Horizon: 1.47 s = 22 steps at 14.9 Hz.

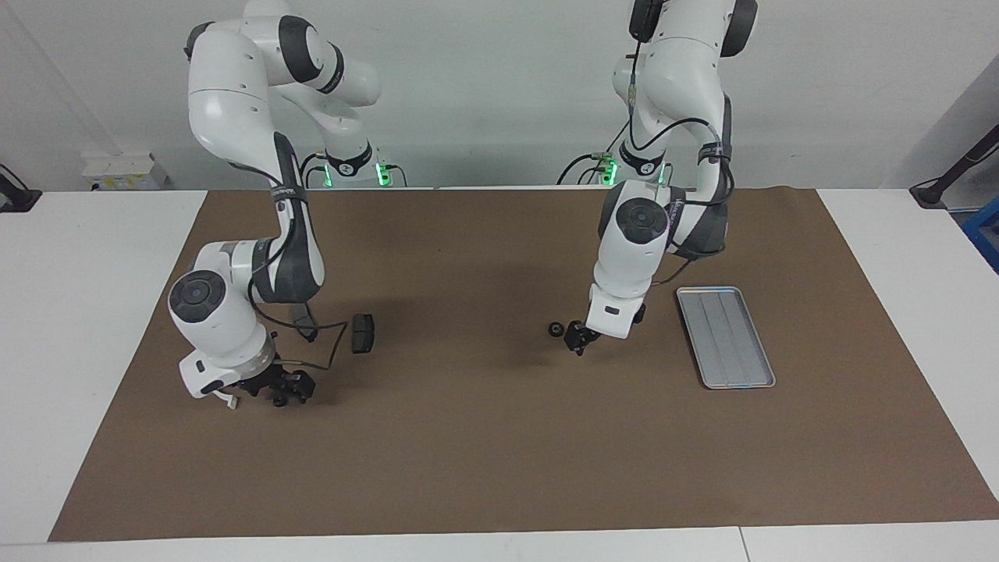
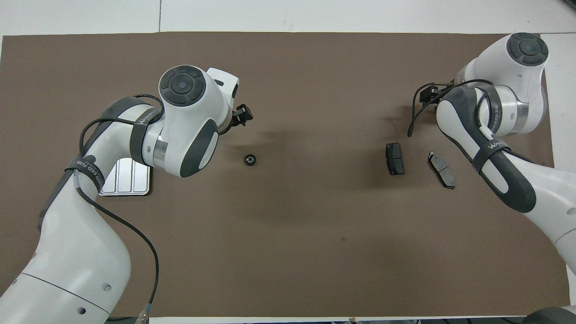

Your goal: Pick bearing gear from pile to tray

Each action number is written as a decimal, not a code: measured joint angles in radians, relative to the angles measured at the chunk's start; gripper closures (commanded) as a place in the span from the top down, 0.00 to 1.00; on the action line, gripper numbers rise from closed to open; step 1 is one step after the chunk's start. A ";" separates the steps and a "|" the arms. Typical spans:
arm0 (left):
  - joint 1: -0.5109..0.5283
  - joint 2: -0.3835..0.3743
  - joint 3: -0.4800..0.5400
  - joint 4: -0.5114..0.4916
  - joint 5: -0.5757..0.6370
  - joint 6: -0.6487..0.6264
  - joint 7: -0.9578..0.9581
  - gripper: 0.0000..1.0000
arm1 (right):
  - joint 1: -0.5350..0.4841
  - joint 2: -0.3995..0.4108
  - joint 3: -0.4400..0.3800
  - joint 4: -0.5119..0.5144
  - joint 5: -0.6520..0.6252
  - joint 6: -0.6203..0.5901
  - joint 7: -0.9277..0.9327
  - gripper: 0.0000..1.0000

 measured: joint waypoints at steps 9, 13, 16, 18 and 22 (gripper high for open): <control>-0.041 0.003 0.001 -0.033 0.000 0.014 -0.056 0.97 | -0.005 0.025 -0.002 -0.003 -0.009 0.015 0.002 0.84; -0.064 -0.001 -0.002 -0.082 0.000 0.025 -0.067 0.97 | -0.010 0.025 -0.002 -0.003 -0.026 0.015 0.003 0.47; -0.085 -0.010 -0.002 -0.116 0.000 0.050 -0.095 0.97 | -0.013 0.021 0.000 -0.001 -0.027 0.017 0.003 0.11; -0.093 -0.019 -0.002 -0.147 0.000 0.090 -0.102 0.97 | -0.012 0.018 0.004 -0.001 -0.027 0.017 0.003 0.00; -0.092 -0.032 0.007 -0.210 0.000 0.143 -0.100 0.97 | -0.013 0.018 0.004 -0.001 -0.027 0.017 0.003 0.00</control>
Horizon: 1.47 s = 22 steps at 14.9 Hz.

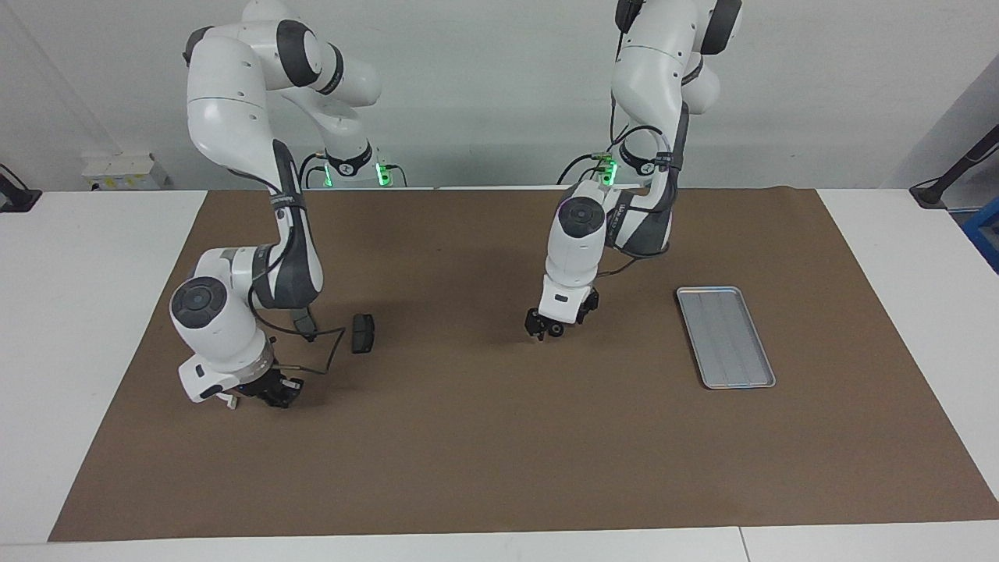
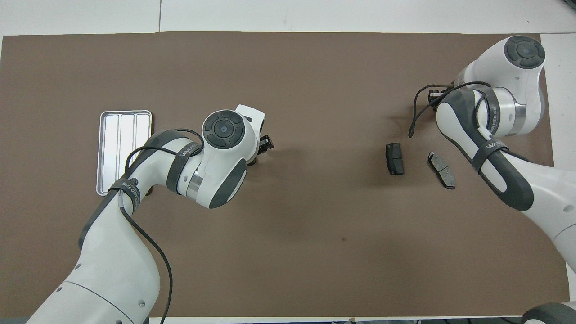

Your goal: Pick bearing gear from pile to tray

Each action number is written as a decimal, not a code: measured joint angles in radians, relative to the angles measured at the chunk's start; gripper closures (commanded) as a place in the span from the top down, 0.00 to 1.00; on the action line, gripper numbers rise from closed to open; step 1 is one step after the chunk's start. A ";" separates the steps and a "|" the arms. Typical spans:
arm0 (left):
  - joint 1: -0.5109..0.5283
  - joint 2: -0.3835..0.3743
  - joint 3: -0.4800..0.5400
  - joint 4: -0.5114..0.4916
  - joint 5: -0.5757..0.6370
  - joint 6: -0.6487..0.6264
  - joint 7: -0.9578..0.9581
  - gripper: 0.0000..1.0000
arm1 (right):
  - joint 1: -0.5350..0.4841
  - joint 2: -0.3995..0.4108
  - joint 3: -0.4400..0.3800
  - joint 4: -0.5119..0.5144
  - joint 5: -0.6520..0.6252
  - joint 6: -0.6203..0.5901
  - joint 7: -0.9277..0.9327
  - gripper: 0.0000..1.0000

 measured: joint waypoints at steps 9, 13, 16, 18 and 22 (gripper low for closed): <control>0.001 -0.015 0.003 -0.044 0.000 0.055 -0.001 0.96 | 0.069 -0.095 0.016 0.153 -0.059 -0.377 -0.018 0.00; -0.007 -0.015 -0.009 -0.044 0.000 0.056 -0.010 0.91 | 0.168 -0.229 0.024 0.171 -0.058 -0.530 -0.017 0.00; -0.008 -0.015 -0.008 -0.045 0.000 0.058 -0.012 0.41 | 0.199 -0.282 0.027 0.170 -0.056 -0.573 -0.017 0.00; -0.008 -0.015 -0.006 -0.045 0.000 0.063 -0.012 0.00 | 0.200 -0.295 0.027 0.170 -0.051 -0.587 -0.017 0.00; -0.005 -0.019 0.002 -0.045 0.000 0.063 -0.002 0.00 | 0.199 -0.299 0.027 0.170 -0.050 -0.591 -0.017 0.00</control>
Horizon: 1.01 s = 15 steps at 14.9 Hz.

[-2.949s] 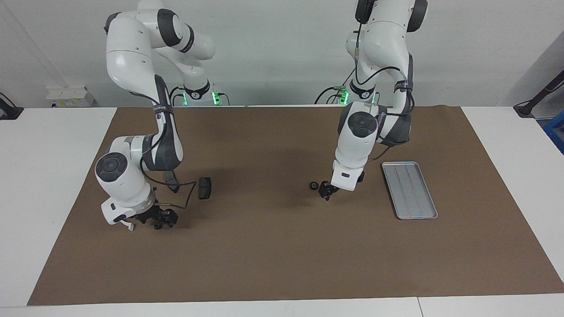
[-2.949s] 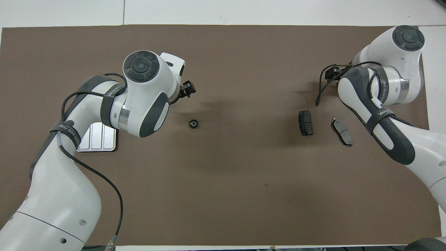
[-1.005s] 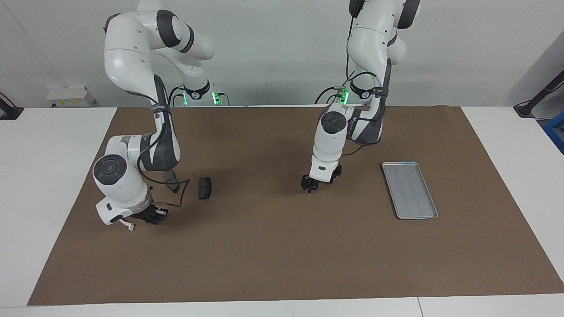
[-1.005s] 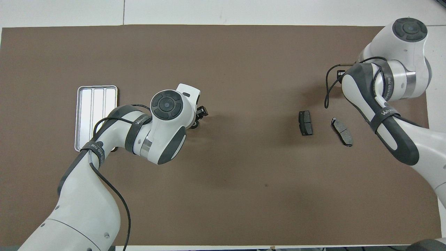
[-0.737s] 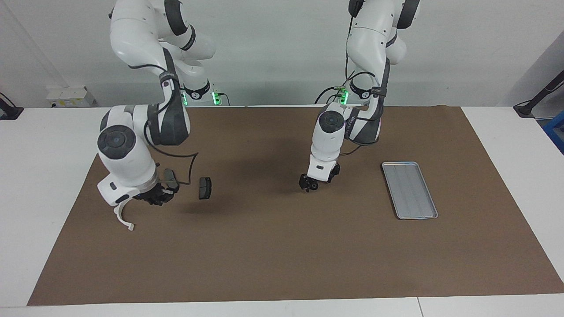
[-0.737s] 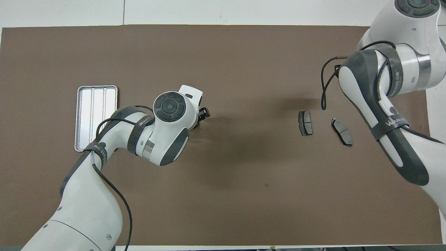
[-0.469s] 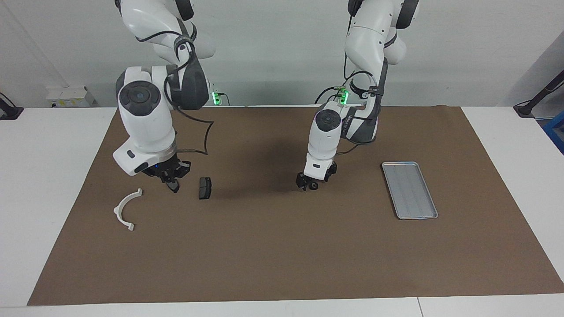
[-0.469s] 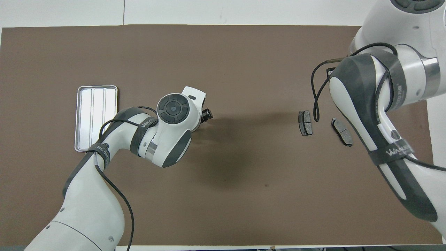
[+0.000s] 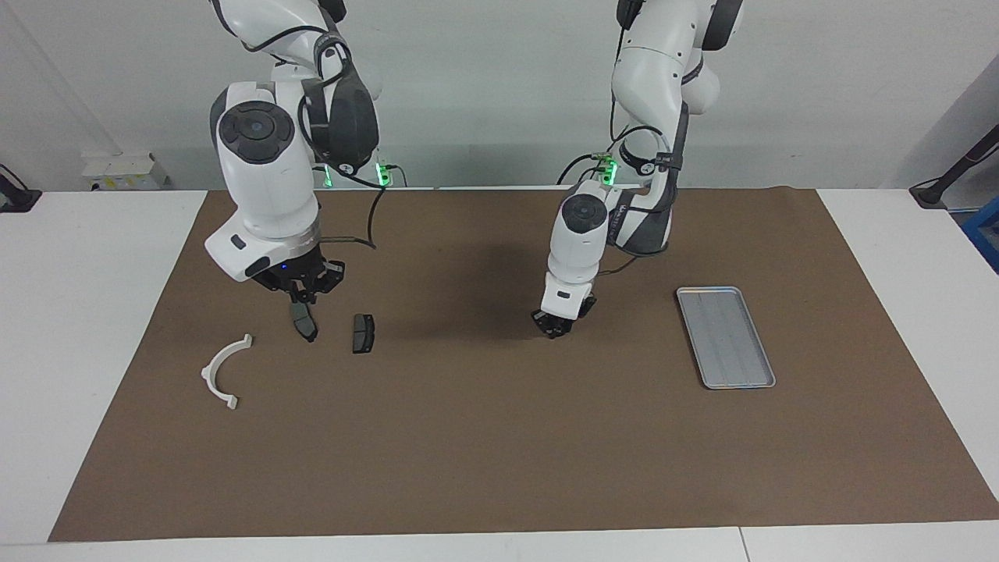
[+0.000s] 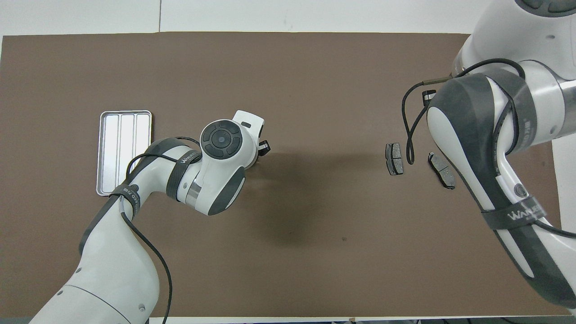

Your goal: Pick bearing gear from pile to tray

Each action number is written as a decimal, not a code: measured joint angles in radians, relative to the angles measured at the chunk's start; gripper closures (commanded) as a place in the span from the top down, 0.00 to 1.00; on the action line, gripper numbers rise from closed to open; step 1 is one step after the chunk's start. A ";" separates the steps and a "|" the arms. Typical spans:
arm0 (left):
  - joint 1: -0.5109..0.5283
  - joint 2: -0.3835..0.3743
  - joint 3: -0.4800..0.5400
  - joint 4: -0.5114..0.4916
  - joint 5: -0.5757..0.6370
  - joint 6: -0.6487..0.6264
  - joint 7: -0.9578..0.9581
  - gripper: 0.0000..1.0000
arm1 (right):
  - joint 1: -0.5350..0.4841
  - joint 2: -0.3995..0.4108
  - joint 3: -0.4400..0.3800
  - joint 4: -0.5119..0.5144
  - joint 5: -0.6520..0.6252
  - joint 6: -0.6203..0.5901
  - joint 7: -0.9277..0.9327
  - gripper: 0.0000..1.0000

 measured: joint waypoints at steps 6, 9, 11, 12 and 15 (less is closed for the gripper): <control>0.092 -0.073 0.063 0.195 0.005 -0.307 0.234 0.00 | 0.000 -0.001 0.000 0.000 0.000 -0.005 0.000 0.00; 0.287 -0.166 0.076 0.308 0.008 -0.466 0.507 0.00 | 0.000 -0.002 0.000 0.000 0.000 -0.005 0.000 0.00; 0.405 -0.193 0.079 0.309 0.012 -0.480 0.676 0.00 | -0.001 -0.002 0.013 0.000 0.004 -0.005 0.017 0.00; 0.458 -0.192 0.079 0.306 0.015 -0.480 0.761 0.00 | -0.001 -0.002 0.038 0.000 0.006 -0.005 0.057 0.00; 0.558 -0.197 0.077 0.239 0.015 -0.432 0.901 0.00 | 0.006 -0.002 0.146 0.000 0.069 -0.005 0.334 0.00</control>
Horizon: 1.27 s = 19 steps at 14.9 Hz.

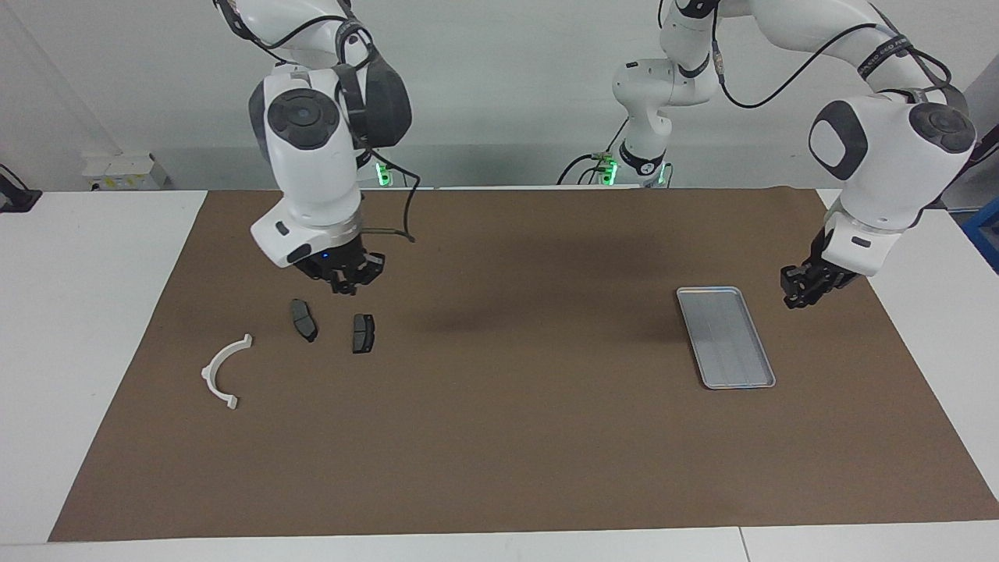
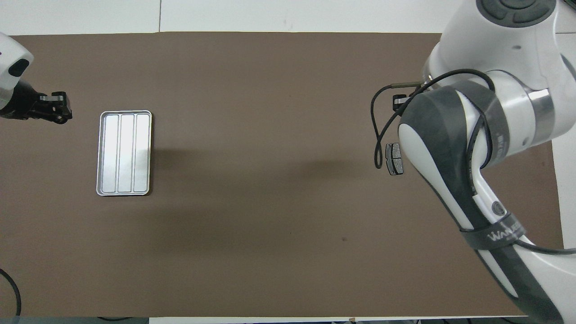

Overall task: Pick bearing gear from pile to tray
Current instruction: 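Lower the bearing into the tray while the right gripper grasps another bearing, then set the second bearing mid-table with the right gripper while the left gripper withdraws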

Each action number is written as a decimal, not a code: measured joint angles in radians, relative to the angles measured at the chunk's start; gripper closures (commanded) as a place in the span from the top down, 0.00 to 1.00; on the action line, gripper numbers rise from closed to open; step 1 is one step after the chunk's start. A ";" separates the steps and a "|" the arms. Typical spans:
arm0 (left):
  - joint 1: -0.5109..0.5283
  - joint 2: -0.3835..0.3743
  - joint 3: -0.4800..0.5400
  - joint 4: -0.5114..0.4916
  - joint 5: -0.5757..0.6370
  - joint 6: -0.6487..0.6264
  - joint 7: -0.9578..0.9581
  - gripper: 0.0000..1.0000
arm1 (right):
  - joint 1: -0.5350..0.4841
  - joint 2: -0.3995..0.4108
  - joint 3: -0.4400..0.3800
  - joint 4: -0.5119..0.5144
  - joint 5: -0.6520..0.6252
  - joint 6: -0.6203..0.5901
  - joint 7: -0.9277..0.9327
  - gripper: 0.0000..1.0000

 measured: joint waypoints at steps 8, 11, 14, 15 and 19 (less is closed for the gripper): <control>-0.033 -0.154 -0.033 -0.445 0.000 0.233 -0.122 0.00 | 0.329 0.100 0.053 -0.030 0.045 0.242 0.766 0.00; -0.044 -0.193 -0.035 -0.508 0.000 0.248 -0.138 0.00 | 0.382 0.202 0.048 -0.038 -0.001 0.323 0.873 0.00; -0.044 -0.208 -0.030 -0.569 0.000 0.311 -0.139 0.00 | 0.418 0.328 0.045 -0.039 -0.087 0.434 0.964 0.00; -0.044 -0.208 -0.030 -0.585 0.000 0.335 -0.139 0.00 | 0.419 0.356 0.045 -0.038 -0.092 0.465 0.970 0.00; -0.044 -0.194 -0.030 -0.628 0.000 0.428 -0.141 0.00 | 0.404 0.385 0.030 -0.036 -0.105 0.517 0.970 0.00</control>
